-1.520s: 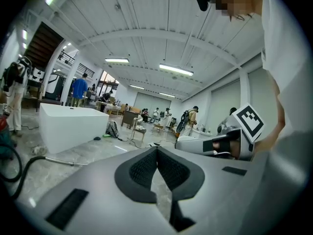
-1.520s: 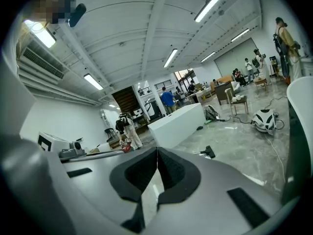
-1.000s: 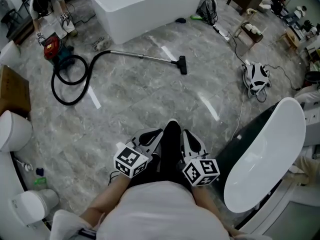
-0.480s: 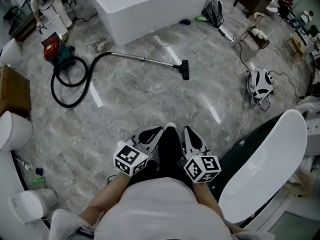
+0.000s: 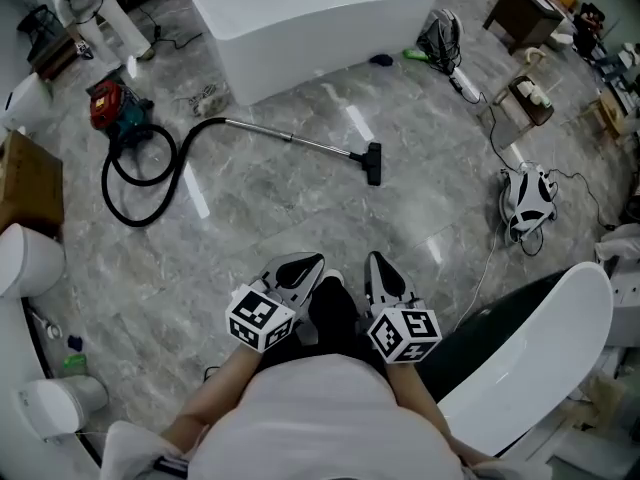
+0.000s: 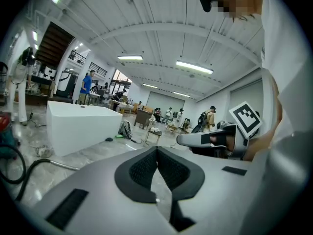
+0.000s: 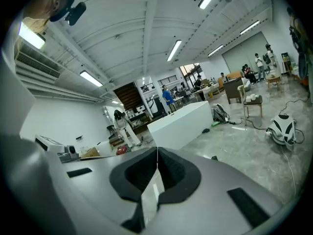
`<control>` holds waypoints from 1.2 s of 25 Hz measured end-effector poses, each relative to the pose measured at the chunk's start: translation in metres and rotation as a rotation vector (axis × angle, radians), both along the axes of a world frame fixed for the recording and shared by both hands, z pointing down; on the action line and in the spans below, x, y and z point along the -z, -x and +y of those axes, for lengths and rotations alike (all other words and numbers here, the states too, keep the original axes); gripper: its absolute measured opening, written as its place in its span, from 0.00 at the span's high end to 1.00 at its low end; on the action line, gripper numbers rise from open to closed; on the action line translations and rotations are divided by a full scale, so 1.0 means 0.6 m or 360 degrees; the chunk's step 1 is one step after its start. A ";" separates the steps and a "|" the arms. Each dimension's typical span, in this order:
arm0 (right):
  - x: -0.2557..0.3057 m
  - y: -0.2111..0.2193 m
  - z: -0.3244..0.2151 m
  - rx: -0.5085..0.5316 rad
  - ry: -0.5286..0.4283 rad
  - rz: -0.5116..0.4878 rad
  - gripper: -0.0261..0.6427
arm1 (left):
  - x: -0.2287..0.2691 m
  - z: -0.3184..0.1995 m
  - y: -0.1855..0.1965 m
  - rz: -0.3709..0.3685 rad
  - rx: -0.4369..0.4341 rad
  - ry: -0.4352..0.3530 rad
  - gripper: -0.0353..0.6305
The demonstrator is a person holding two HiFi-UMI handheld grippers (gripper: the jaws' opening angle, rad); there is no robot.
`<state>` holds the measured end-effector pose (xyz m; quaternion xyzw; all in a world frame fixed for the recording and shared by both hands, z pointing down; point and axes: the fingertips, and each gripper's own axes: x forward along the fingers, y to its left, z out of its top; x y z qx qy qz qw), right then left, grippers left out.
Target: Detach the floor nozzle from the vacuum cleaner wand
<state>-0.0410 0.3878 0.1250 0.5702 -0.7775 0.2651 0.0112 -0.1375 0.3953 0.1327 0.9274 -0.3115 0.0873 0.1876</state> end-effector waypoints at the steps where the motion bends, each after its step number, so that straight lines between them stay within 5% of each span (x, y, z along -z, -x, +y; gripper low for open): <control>1: -0.001 -0.003 -0.017 0.0010 0.0001 -0.0004 0.94 | -0.001 -0.017 -0.004 -0.0004 0.0011 0.0005 0.93; 15: -0.010 -0.119 -0.198 -0.0029 -0.0054 0.0024 0.94 | -0.026 -0.191 -0.124 0.0007 -0.0051 -0.0010 0.93; 30: -0.029 -0.158 -0.231 -0.0050 -0.0021 -0.0022 0.94 | -0.034 -0.232 -0.156 -0.0011 0.0000 0.0016 0.93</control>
